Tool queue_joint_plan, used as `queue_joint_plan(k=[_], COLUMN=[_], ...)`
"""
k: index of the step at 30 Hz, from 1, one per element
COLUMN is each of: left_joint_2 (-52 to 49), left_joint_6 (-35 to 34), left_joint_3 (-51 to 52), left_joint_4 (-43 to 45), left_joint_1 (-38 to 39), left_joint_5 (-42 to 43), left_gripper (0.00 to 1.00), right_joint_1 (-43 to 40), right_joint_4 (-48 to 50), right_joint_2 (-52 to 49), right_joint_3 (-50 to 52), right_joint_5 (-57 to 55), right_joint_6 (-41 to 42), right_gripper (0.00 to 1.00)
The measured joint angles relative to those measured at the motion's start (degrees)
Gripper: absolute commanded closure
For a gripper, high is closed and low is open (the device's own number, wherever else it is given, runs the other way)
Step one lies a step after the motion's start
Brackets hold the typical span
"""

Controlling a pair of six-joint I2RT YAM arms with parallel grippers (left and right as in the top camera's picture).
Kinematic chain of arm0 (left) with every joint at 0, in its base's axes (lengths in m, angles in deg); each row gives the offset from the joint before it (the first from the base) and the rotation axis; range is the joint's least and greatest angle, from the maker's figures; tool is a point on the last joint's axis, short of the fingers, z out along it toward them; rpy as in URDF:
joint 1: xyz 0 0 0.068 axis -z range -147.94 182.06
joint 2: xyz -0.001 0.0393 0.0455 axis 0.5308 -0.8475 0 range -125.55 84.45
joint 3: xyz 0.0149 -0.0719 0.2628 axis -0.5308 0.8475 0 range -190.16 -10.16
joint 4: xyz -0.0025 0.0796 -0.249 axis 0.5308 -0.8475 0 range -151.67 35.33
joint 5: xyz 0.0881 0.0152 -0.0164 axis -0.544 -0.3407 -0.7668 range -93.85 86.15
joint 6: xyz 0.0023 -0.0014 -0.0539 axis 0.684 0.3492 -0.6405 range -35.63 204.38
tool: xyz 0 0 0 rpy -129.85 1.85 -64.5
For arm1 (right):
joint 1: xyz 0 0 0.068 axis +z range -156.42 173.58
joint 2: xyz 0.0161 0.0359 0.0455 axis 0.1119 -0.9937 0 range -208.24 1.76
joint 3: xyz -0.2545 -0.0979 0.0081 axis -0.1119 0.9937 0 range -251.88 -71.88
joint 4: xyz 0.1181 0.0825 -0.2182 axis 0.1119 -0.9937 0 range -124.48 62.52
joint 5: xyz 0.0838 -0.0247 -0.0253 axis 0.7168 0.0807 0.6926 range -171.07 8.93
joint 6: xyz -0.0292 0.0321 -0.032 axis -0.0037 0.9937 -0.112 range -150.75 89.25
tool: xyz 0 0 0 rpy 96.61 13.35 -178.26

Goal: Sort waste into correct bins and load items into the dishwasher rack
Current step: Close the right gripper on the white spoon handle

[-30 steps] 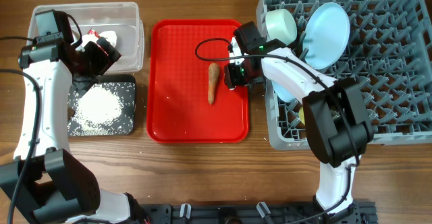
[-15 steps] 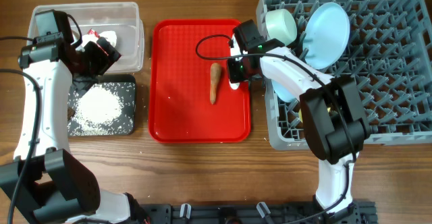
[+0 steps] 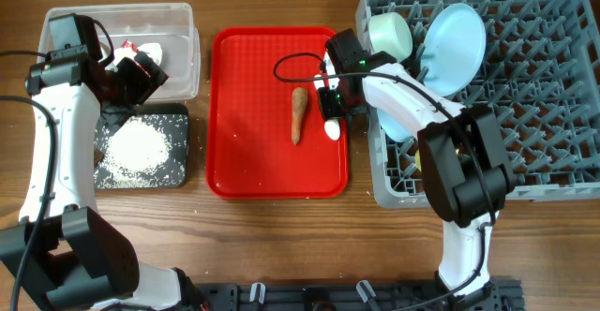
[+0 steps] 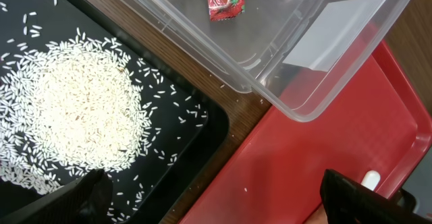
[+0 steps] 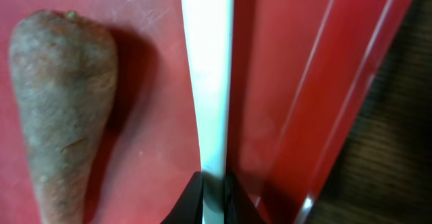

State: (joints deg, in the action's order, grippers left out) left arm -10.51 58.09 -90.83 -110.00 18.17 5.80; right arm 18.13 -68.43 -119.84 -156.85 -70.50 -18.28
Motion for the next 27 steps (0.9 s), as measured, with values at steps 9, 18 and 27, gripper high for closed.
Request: queue_joint_plan(k=[9,18,27], left_joint_2=[0.0,0.0,0.0], left_joint_6=[0.0,0.0,0.0], left_joint_3=[0.0,0.0,0.0], left_joint_4=[0.0,0.02,0.02], left_joint_1=[0.0,0.0,0.0], left_joint_5=[-0.02,-0.02,0.0], left_gripper=[0.0,0.0,0.0], right_joint_1=[0.2,0.52,0.37], right_joint_4=[-4.2,-8.7,-10.45], right_joint_2=[-0.07,-0.07,-0.24], right_joint_3=[-0.94,-1.22,-1.03], right_joint_5=[1.64,2.49,2.05], right_joint_6=[-0.39,1.01,4.46], right_gripper=[0.5,0.49,0.85])
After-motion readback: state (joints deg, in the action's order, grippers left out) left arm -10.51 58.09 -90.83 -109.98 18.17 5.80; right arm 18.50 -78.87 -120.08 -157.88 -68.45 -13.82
